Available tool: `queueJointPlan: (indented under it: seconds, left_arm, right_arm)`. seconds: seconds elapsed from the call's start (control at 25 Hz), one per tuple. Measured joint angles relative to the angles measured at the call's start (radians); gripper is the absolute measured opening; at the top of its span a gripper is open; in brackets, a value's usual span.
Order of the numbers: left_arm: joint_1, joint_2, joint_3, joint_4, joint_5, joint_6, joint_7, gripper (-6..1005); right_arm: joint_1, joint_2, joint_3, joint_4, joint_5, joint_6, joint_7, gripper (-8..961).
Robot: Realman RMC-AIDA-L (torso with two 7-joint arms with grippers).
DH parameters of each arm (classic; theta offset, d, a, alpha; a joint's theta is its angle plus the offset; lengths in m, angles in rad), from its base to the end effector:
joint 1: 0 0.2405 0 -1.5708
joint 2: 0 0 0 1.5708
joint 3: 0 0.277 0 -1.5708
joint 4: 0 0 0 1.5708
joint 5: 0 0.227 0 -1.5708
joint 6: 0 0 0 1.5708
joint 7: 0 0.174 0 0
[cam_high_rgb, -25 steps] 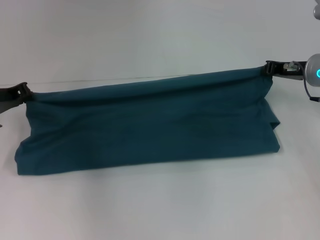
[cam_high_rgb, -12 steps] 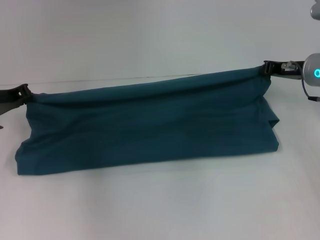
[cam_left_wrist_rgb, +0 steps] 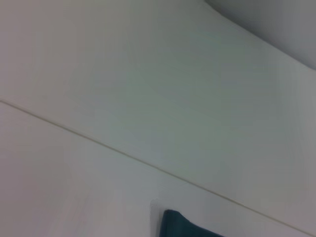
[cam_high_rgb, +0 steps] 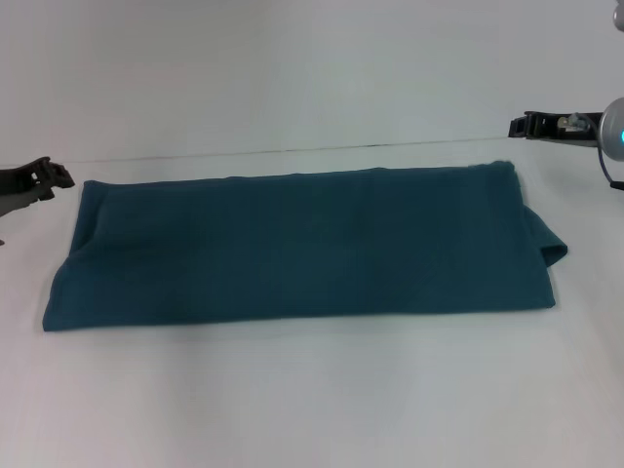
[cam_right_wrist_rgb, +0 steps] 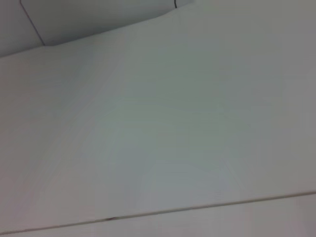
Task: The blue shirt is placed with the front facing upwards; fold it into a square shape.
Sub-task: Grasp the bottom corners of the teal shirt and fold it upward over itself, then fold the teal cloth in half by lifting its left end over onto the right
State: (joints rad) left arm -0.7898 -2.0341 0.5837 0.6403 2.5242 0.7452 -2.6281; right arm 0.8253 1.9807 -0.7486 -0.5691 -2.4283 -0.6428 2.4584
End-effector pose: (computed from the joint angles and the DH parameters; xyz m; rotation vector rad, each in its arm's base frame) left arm -0.3202 0.5095 0.0308 -1.6228 -1.5759 -0.4471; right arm 0.3019 0.5321 0.0356 -1.7722 1.3146 0.3341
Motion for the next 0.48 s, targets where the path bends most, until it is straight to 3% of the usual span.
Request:
queueJointPlan:
  seconds: [0.28, 0.4, 0.48]
  left_arm:
    - [0.006, 0.002, -0.001, 0.002, -0.007, 0.003, -0.015, 290]
    - [0.015, 0.003, -0.001, 0.010, -0.017, 0.015, -0.016, 490]
    - [0.027, 0.004, -0.001, 0.020, -0.049, 0.037, -0.014, 564]
  right_arm:
    - [-0.002, -0.037, 0.012, -0.001, 0.006, -0.020, 0.012, 368]
    - [-0.014, -0.056, 0.029, -0.016, 0.037, -0.081, 0.012, 434]
    - [-0.039, -0.063, 0.050, -0.039, 0.114, -0.160, -0.041, 487]
